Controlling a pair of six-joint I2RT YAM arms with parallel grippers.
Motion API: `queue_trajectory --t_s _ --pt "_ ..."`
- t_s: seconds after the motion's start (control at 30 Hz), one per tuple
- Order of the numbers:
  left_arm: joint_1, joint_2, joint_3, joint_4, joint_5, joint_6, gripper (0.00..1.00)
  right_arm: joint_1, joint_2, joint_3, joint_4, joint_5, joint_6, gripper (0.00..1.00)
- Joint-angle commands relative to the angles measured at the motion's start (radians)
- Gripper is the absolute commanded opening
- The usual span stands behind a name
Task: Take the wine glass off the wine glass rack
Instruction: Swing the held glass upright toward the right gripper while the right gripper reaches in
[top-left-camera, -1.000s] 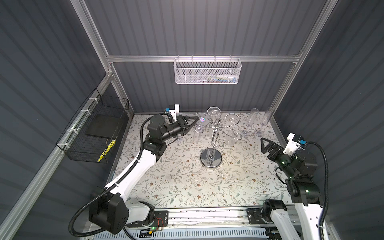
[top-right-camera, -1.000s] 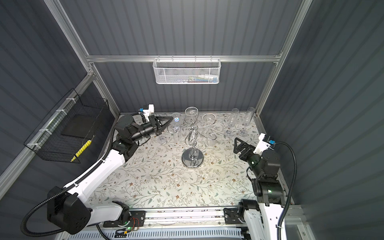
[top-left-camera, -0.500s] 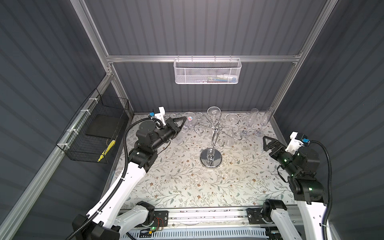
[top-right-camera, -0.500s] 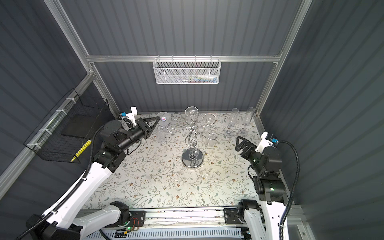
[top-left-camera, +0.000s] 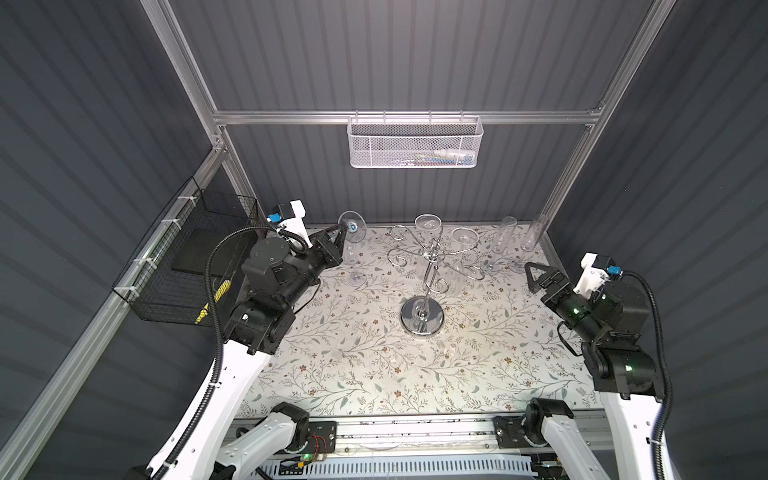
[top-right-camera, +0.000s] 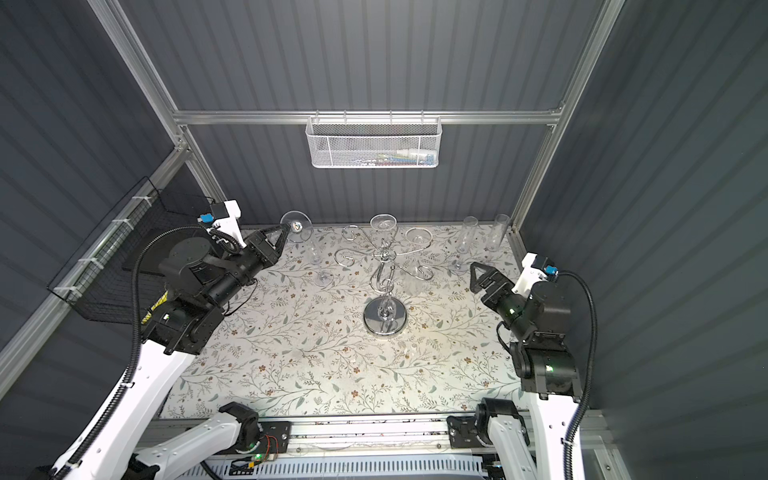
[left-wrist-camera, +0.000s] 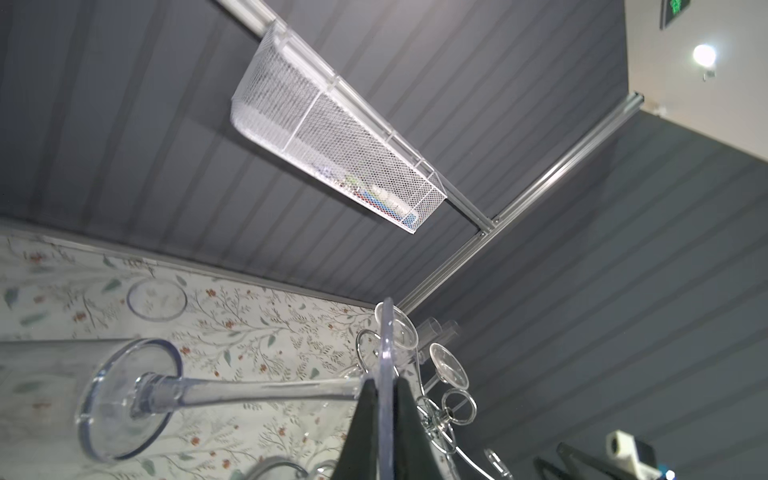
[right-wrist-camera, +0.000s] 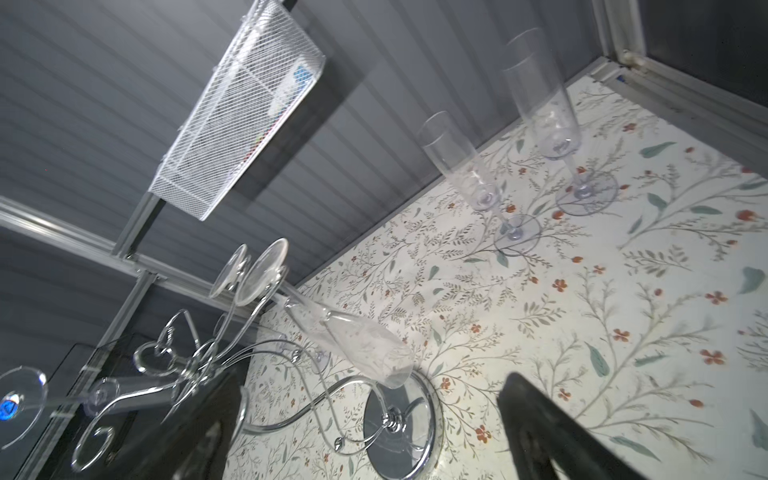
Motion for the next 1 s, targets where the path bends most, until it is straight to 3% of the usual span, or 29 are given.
queue_trajectory --t_s 0.0,0.1,0.2,0.33,0.63,0.97 --pt "0.004 0.016 0.085 -0.029 0.102 0.292 0.00 0.004 0.030 0.060 0.069 -0.163 0.018 0.99" --pt "0.001 0.082 0.210 -0.157 0.203 0.466 0.00 0.009 0.091 0.141 0.069 -0.282 0.031 0.99" --pt "-0.037 0.106 0.231 -0.170 0.299 0.640 0.00 0.050 0.138 0.229 0.069 -0.352 0.014 0.99" --pt "-0.211 0.115 0.215 -0.182 0.192 0.929 0.00 0.137 0.185 0.333 0.069 -0.382 -0.026 0.99" --pt "-0.340 0.197 0.262 -0.188 0.201 1.164 0.00 0.297 0.281 0.471 0.030 -0.398 -0.092 0.97" --pt "-0.514 0.265 0.314 -0.199 0.112 1.408 0.00 0.419 0.374 0.570 -0.089 -0.338 -0.167 0.84"
